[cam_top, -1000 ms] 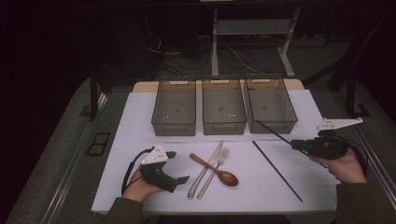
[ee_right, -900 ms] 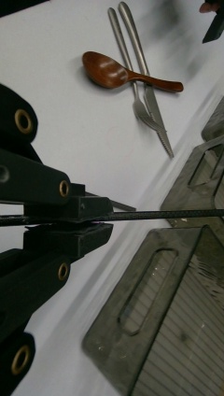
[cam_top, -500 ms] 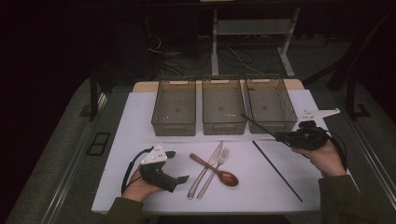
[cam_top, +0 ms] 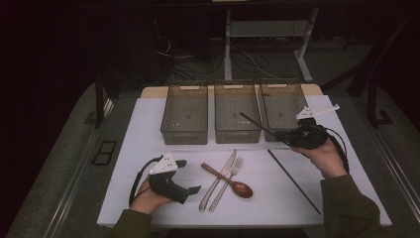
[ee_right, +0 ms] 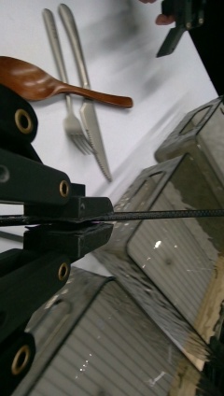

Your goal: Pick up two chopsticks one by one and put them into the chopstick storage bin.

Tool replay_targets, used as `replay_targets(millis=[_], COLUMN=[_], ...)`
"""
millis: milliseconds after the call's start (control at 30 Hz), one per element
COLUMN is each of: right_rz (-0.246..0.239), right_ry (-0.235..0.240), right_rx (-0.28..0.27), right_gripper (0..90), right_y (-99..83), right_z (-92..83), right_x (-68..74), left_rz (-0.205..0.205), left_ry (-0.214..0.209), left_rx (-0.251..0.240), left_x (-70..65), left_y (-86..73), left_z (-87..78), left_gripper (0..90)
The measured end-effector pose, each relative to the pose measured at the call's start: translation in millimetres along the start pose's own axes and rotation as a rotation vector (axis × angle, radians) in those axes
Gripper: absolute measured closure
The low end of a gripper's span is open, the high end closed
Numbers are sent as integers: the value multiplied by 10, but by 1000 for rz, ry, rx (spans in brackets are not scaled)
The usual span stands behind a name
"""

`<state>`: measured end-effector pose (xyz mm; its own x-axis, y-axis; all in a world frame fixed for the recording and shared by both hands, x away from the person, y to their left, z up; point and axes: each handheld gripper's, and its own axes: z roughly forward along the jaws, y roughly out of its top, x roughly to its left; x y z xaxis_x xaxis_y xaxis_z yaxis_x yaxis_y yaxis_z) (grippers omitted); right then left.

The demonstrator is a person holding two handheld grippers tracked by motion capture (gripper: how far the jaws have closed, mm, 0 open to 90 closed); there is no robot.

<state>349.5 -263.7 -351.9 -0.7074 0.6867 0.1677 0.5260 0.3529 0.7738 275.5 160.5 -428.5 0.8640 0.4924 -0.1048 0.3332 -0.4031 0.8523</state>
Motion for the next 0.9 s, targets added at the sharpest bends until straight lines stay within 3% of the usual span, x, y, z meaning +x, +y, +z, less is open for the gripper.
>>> replay_targets(millis=[467,900], right_rz=[10,21], right_ry=[-27,-10], right_rx=[-14,-9], right_gripper=[862,862], right_y=[302,538], right_z=[239,556], right_x=[72,177], left_rz=[10,13], left_ry=[9,12], left_rx=[-4,-5], left_x=[-2,-11], left_y=[8,15], left_z=[4,8], left_gripper=[0,0])
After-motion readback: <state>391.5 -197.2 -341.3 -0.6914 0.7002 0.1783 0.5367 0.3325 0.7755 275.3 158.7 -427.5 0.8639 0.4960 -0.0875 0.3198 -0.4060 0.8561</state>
